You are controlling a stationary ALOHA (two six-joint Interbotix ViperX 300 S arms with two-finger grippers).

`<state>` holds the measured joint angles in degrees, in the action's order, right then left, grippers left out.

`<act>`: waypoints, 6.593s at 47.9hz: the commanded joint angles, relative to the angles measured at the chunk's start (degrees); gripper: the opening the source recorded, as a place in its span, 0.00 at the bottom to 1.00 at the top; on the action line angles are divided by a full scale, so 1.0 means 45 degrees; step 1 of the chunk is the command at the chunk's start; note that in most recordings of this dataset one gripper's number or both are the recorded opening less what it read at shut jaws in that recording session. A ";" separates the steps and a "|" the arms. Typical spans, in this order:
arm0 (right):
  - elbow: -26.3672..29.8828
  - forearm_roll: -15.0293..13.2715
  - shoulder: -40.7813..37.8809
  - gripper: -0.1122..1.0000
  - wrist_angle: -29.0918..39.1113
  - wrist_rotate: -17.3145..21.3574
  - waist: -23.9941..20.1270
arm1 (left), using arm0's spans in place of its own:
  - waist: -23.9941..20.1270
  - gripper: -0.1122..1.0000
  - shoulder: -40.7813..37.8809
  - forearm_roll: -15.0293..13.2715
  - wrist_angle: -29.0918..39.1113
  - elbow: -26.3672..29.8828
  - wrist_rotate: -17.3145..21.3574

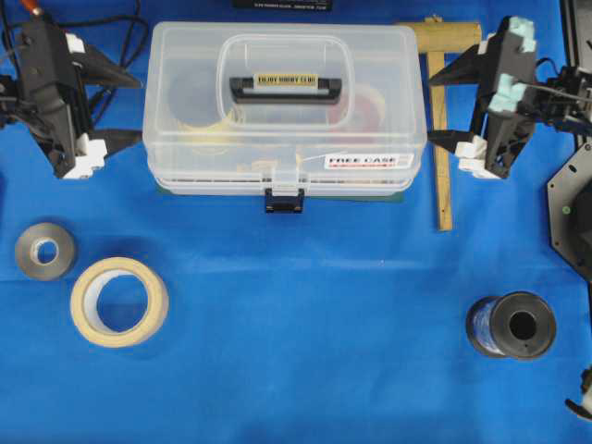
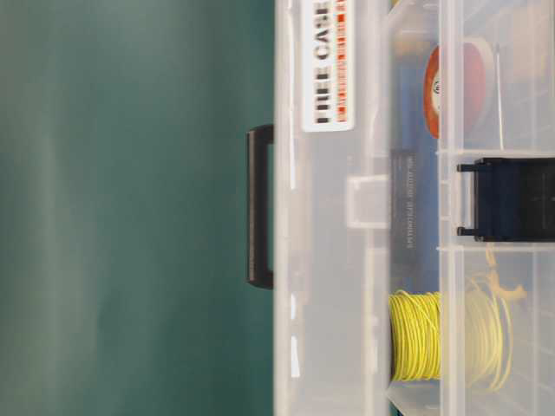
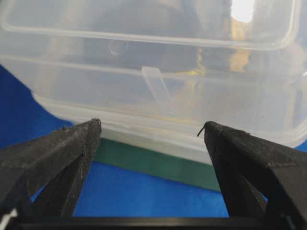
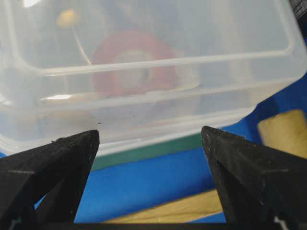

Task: Open the tool box with both arms.

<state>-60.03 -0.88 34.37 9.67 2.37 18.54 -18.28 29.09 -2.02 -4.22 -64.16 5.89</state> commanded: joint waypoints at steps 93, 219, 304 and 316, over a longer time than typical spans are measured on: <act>0.1621 -0.0430 0.0098 0.87 -0.1387 0.0078 0.3516 | -0.3867 0.91 0.0078 -0.0020 -0.0820 0.1914 0.0898; 0.1289 -0.0313 0.0234 0.87 -0.0605 0.0332 -0.2012 | 0.1875 0.91 0.0312 -0.0059 -0.0684 0.1133 0.0410; -0.2617 -0.0156 0.6543 0.87 0.1152 0.1777 -0.2266 | 0.2305 0.90 0.9160 -0.0098 0.2910 -0.2891 -0.0508; -0.2578 -0.0156 0.6543 0.87 0.1152 0.1777 -0.2266 | 0.2285 0.90 0.9199 -0.0098 0.2930 -0.2891 -0.0508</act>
<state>-72.69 -1.58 63.98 15.38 10.20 8.44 -8.09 70.75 -2.37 9.32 -77.87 3.69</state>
